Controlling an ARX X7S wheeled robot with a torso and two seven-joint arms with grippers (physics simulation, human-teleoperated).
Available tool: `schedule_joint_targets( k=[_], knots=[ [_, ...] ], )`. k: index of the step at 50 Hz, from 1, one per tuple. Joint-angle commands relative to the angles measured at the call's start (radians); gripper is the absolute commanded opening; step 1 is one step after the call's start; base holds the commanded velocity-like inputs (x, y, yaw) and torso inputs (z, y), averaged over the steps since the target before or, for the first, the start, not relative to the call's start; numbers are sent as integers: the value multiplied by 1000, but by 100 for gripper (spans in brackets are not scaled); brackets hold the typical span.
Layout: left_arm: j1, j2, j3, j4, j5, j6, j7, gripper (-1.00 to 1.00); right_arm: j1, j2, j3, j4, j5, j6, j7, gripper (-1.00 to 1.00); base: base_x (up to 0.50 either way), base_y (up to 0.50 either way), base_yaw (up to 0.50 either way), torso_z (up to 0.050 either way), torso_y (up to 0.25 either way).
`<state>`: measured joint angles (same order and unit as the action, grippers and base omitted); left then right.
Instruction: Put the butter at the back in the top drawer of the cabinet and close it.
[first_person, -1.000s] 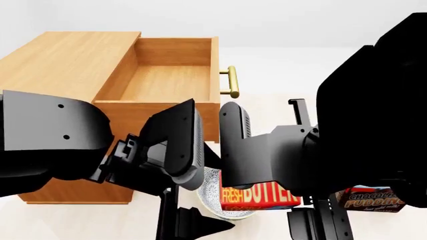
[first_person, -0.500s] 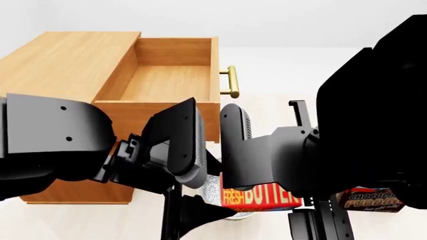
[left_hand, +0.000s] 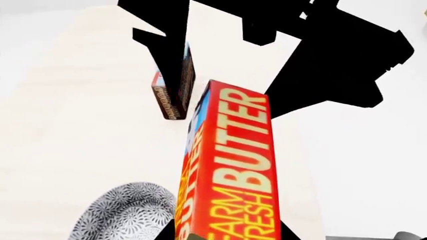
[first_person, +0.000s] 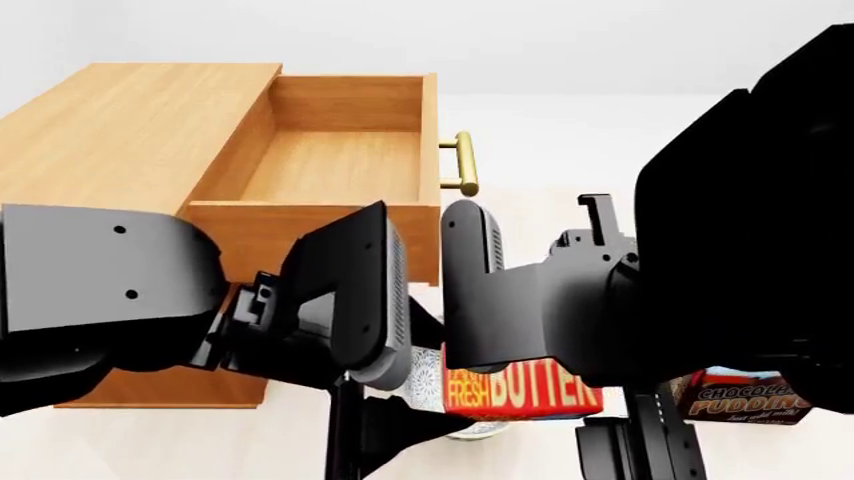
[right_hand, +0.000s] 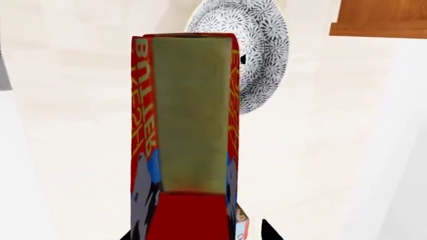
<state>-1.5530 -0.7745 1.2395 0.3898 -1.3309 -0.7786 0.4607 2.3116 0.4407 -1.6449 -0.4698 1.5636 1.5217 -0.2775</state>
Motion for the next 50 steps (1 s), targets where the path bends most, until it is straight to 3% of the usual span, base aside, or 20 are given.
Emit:
schedule_joint_targets(
  k=[1, 21, 38, 50],
  knots=[
    [0, -9, -20, 7, -9, 10, 6, -100, 6, 7, 9, 1, -42, -4, -3, 100, 0, 0, 0, 0, 10],
    [-1, -63, -44, -10, -27, 17, -1, -100, -6, 50, -39, -8, -114, -17, -55, 100, 0, 0, 0, 1, 1],
    [19, -138, -61, 7, -35, 37, -12, -100, 9, 156, -20, -42, -170, -32, -122, 100, 0, 0, 0, 1, 1],
    [60, -230, -93, 66, -66, 93, -45, -100, -25, 264, 47, -56, -128, -51, 43, 100, 0, 0, 0, 1, 1]
  ],
)
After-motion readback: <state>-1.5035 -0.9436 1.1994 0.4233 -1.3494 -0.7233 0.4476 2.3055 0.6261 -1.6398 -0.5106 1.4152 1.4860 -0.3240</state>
